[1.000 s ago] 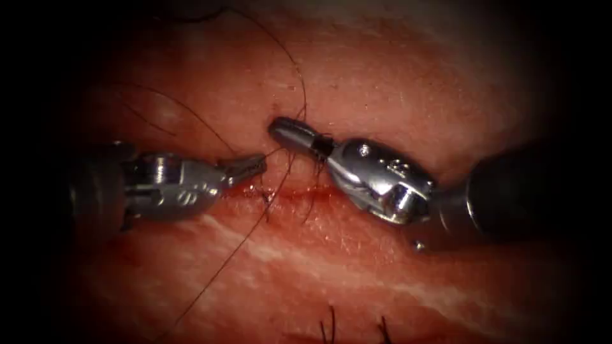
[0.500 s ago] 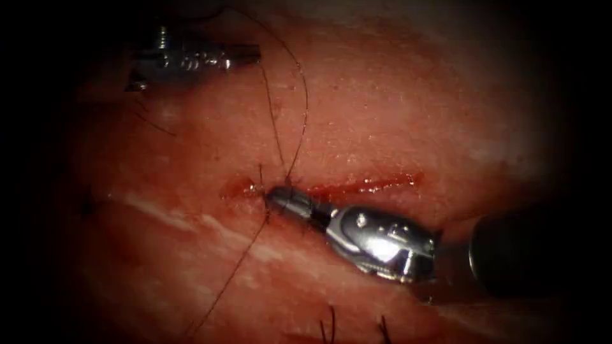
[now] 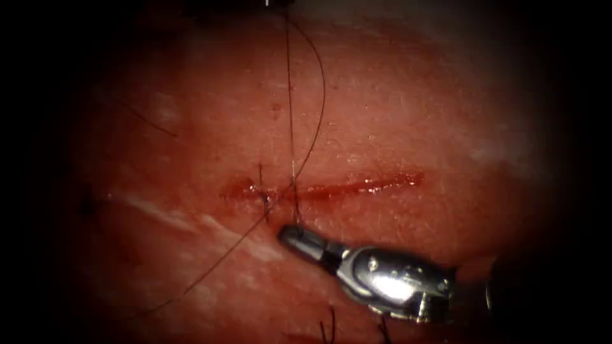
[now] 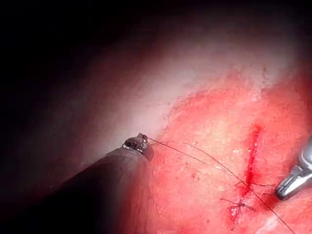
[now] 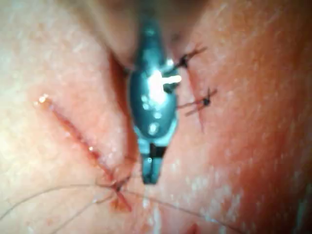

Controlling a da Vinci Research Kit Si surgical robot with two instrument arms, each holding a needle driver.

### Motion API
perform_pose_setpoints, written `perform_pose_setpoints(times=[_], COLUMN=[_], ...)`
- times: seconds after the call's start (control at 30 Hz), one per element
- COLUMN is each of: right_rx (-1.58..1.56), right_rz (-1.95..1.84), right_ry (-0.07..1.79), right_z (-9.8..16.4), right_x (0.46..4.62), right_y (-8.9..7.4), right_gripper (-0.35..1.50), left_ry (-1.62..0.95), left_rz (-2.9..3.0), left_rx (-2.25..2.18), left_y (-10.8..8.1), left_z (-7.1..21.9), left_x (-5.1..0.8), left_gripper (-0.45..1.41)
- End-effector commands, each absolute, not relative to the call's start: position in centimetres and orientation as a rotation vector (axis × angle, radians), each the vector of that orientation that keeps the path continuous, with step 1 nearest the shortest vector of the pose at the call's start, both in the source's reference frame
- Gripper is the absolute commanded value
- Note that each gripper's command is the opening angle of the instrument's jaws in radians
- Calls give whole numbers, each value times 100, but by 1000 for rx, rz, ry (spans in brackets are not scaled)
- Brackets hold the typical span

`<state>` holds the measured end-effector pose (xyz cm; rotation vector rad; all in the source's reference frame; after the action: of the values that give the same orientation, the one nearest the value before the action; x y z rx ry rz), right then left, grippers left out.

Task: Wound Closure

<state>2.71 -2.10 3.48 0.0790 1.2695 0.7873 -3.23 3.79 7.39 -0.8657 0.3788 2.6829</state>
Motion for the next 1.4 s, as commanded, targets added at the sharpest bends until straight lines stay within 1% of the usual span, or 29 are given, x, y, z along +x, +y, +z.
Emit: perform_pose_setpoints(times=[0.03,1.4], right_rx=[86,85], right_rz=[786,691], right_ry=[1263,1233], right_z=[354,375], right_x=[272,259], right_y=[-226,-301], right_gripper=[-35,-35], left_ry=[377,475], left_rz=[2683,2677], left_rx=[-868,-791], left_y=[383,448], left_z=[750,845], left_x=[-327,-299], left_gripper=[-45,-45])
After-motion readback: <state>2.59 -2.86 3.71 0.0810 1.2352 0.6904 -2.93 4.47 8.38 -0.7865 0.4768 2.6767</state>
